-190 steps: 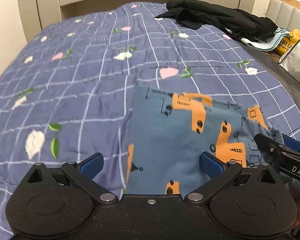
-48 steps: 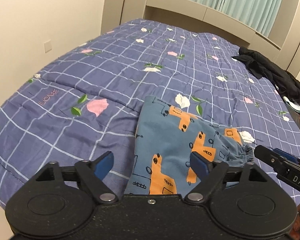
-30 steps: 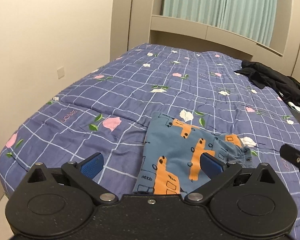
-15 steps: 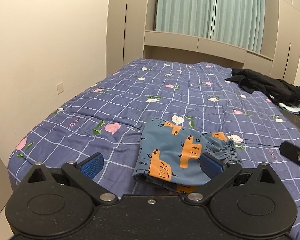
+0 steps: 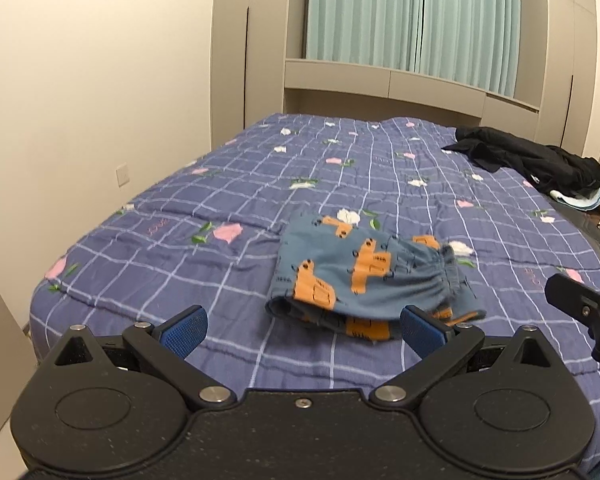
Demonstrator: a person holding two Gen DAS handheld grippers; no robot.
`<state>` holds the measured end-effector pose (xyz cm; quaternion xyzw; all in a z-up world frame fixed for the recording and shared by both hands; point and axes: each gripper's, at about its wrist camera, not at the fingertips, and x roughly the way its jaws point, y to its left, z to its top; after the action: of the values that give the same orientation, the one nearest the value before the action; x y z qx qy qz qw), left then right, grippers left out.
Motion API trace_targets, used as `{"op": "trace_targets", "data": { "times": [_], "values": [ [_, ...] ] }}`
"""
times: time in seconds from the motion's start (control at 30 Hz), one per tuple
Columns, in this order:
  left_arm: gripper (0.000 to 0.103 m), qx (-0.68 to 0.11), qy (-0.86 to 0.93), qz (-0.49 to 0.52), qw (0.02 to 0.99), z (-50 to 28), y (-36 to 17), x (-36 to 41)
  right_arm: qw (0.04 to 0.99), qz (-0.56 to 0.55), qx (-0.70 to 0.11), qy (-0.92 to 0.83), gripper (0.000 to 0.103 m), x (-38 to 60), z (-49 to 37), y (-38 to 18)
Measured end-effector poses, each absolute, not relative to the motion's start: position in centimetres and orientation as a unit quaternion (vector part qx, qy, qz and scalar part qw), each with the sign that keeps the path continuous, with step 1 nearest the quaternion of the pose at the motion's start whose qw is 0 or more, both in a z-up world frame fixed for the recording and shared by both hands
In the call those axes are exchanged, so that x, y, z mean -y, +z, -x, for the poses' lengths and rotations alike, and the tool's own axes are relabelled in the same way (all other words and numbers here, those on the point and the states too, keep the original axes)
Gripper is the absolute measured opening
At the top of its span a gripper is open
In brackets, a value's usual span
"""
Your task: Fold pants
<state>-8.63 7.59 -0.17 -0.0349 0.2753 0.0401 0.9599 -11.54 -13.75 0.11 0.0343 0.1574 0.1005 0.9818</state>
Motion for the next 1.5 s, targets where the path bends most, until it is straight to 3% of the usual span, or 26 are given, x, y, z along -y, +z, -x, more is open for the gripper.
{"op": "trace_targets", "data": {
  "times": [0.43, 1.5],
  "values": [
    [0.102, -0.327, 0.036, 0.029, 0.944, 8.3, -3.1, -7.4, 0.974, -0.032, -0.203, 0.092, 0.103, 14.7, 11.3, -2.7],
    [0.102, -0.316, 0.053, 0.066, 0.945, 8.2, -3.3, -9.2, 0.971, -0.050, -0.212, 0.099, 0.103, 14.6, 10.4, -3.4]
  ]
}}
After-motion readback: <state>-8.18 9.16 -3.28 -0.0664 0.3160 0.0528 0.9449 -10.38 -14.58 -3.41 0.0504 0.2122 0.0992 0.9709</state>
